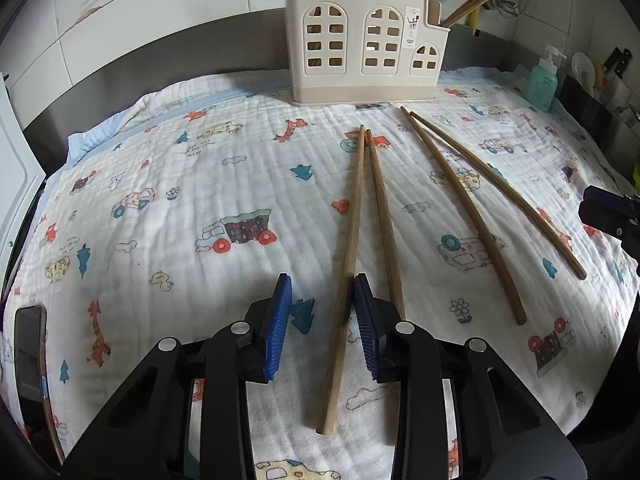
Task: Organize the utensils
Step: 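Close the left gripper on a chopstick while the right gripper grasps another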
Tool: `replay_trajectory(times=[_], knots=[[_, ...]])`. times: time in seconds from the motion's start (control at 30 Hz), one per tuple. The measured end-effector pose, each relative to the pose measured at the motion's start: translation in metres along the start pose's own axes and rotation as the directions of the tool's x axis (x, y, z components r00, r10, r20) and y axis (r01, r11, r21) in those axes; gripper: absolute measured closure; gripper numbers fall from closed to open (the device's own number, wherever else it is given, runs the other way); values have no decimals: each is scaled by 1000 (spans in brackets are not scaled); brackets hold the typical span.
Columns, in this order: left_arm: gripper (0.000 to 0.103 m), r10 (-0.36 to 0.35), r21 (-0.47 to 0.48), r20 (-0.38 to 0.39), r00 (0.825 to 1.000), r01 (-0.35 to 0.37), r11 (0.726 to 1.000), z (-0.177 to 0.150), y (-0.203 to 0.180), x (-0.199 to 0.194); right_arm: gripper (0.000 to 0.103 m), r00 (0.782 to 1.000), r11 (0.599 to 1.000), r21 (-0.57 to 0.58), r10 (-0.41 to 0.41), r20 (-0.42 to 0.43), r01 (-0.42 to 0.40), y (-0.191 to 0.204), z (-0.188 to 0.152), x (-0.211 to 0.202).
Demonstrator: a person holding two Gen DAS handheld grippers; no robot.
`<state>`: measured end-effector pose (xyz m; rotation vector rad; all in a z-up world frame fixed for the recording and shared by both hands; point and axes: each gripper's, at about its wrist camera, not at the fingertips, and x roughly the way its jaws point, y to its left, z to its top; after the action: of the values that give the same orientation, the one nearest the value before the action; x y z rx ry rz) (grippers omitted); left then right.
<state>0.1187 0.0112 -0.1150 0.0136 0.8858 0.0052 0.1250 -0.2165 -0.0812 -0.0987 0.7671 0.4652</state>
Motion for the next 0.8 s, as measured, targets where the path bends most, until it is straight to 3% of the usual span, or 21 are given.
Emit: replay_trajectory(times=[0.07, 0.37, 0.8], knots=[[77, 1, -6, -1, 1000, -1, 1000, 0, 1, -1, 70, 1000, 1000, 1, 2, -10, -2, 0, -3, 3], [78, -26, -33, 6, 1000, 26, 999, -3, 3, -4, 75, 999, 1000, -2, 11, -50, -11, 1, -11, 20], [79, -56, -28, 28, 998, 57, 998, -9, 4, -4, 91, 998, 1000, -5, 2, -69, -2, 2, -15, 35]])
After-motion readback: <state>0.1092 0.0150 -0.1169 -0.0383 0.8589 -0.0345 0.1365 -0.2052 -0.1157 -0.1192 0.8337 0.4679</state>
